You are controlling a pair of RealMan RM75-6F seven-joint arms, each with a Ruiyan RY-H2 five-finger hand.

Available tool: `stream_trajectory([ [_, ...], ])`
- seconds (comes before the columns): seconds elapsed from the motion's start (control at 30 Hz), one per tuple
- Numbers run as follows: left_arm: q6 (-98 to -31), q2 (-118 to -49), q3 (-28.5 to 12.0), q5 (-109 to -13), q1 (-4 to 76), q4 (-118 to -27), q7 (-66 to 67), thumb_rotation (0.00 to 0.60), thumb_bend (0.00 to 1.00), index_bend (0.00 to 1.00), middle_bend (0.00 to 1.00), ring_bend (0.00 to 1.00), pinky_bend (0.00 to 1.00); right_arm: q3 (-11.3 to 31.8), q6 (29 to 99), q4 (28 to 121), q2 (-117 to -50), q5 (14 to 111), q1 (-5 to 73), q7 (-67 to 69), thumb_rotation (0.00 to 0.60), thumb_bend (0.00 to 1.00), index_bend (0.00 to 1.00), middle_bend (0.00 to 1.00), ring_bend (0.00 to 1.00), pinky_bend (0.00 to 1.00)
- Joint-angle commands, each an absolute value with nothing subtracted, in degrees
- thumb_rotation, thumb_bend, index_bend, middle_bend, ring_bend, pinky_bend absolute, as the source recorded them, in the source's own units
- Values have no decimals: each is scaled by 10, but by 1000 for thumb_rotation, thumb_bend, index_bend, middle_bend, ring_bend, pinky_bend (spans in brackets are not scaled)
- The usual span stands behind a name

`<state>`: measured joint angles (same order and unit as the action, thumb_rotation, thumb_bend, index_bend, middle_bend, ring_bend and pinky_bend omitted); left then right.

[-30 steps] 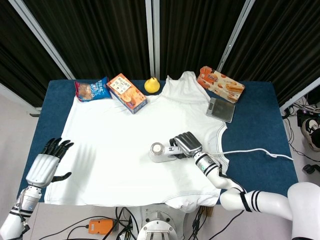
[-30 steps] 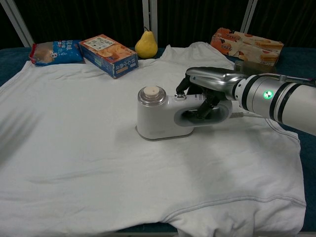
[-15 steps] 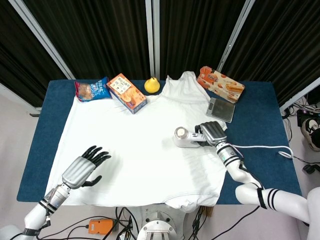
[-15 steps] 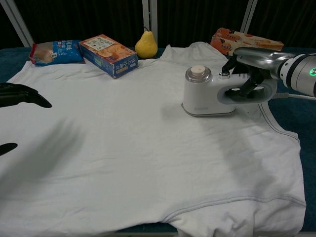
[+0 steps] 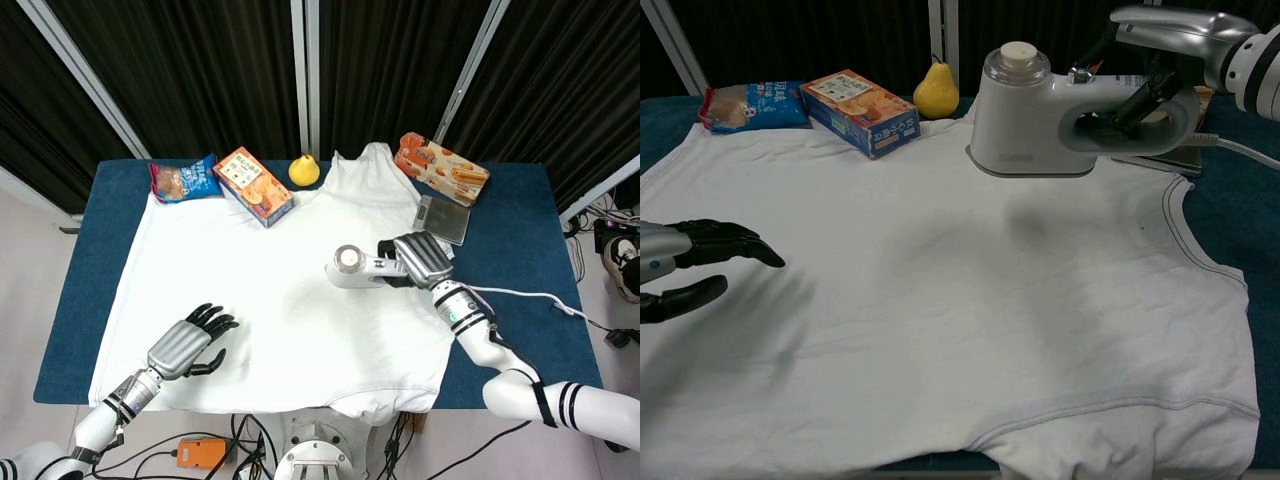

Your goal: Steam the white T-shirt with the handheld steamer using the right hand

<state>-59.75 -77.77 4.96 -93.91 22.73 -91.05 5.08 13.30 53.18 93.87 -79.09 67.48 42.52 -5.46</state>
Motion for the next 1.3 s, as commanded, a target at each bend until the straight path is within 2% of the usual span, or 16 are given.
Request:
stream_trajectory([
  [0.03,-600,-792,55,-930,220,-894,55,0,431,158,130,5,0,123,526,943,-811,685,433,-62,600,682,983,900,847,1000],
  [0.37,-612,-814,70,-923,207,-859,55,0,431,158,131,5,0,81,507,898,-886,700,453,-120,600,682,983,900,847,1000],
  [0.57,-617,-821,74,-924,206,-849,52,0,430,158,131,6,0,73,505,856,-912,685,453,-143,600,683,985,900,847,1000],
  [1.13,-635,-823,72,-923,205,-842,51,0,429,158,131,8,0,104,528,728,-890,629,414,-105,600,682,988,900,847,1000],
  [1.3,-642,-821,70,-924,205,-842,52,0,429,158,131,9,0,111,559,757,-864,676,394,-29,600,683,988,900,847,1000],
])
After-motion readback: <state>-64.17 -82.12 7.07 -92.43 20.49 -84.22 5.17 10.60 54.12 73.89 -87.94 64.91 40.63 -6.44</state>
